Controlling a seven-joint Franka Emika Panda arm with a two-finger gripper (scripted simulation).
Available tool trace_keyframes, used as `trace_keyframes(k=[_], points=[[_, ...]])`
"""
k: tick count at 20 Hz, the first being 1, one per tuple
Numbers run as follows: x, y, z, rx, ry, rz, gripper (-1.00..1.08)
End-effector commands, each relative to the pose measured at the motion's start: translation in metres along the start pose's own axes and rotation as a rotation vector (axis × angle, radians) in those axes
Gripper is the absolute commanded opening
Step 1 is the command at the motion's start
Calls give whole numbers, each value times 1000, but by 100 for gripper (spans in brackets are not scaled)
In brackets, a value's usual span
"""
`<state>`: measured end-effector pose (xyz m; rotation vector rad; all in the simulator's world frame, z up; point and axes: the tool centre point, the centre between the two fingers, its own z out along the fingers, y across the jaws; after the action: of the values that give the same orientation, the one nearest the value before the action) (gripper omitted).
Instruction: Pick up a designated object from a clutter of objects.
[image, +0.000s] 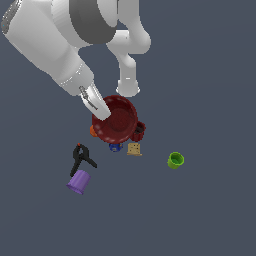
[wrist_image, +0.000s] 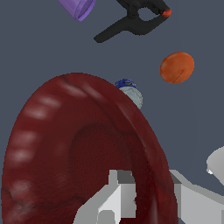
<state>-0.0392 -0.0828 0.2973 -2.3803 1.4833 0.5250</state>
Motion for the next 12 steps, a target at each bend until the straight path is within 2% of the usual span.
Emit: trace_keyframes(k=[1, 12], points=[[1, 17, -28, 1, 1, -1, -100], [9, 83, -136, -1, 3, -1, -100]])
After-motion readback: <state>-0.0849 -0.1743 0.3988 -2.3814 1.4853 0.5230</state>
